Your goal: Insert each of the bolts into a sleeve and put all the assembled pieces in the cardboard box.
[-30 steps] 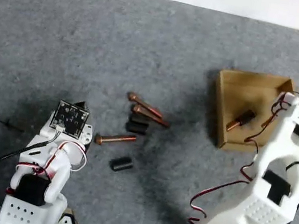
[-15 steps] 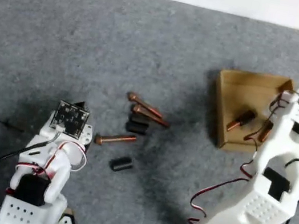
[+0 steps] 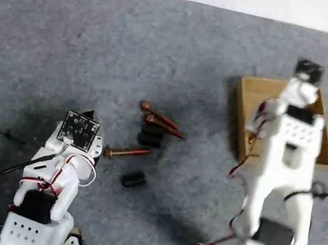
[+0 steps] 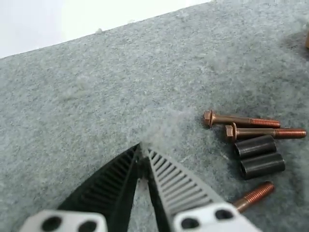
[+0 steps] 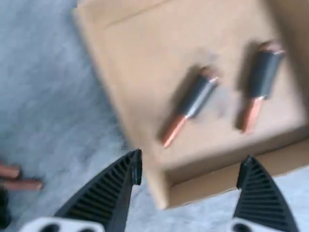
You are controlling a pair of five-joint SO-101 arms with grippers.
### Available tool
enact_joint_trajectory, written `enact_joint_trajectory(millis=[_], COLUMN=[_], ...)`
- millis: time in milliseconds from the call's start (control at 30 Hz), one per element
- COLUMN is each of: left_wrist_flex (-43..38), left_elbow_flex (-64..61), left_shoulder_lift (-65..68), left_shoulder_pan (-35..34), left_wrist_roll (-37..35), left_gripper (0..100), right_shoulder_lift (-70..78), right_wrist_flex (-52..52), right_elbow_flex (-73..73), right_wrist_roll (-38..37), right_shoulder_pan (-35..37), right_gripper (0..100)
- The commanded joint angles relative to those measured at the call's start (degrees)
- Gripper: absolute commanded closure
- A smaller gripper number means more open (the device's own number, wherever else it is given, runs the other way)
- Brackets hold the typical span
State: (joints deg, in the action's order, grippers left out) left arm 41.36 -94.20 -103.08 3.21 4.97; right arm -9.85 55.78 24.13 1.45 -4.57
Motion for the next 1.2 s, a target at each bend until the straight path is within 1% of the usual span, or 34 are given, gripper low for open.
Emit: enact_joint_trajectory(millis=[0,133,267,400,700,1167], left_wrist_flex=[-1.8,-1.8,-2.6,-2.9,-3.0,-2.9], left_elbow_flex=[0.5,0.5,0.4,0.3,-0.1,-0.1], left_shoulder_lift=[-0.7,-0.7,-0.7,-0.7,-0.7,-0.7], left_shoulder_pan=[-0.8,-0.8,-0.8,-0.8,-0.8,-0.7], left_wrist_roll=[0.4,0.4,0.4,0.4,0.4,0.4], left_gripper=[99,99,99,99,99,99], right_shoulder_lift=[-13.0,-24.5,-35.1,-44.6,-62.3,-81.4], right_wrist_flex=[-10.9,-22.4,-28.4,-28.8,-28.8,-28.5], right_elbow_flex=[15.8,32.2,44.5,52.3,62.9,74.8], right_wrist_roll=[0.3,-0.2,-4.9,-5.5,-5.5,-5.5], right_shoulder_pan=[5.5,12.3,16.7,17.1,17.0,17.0], right_gripper=[71.2,71.2,71.2,71.2,71.2,71.2])
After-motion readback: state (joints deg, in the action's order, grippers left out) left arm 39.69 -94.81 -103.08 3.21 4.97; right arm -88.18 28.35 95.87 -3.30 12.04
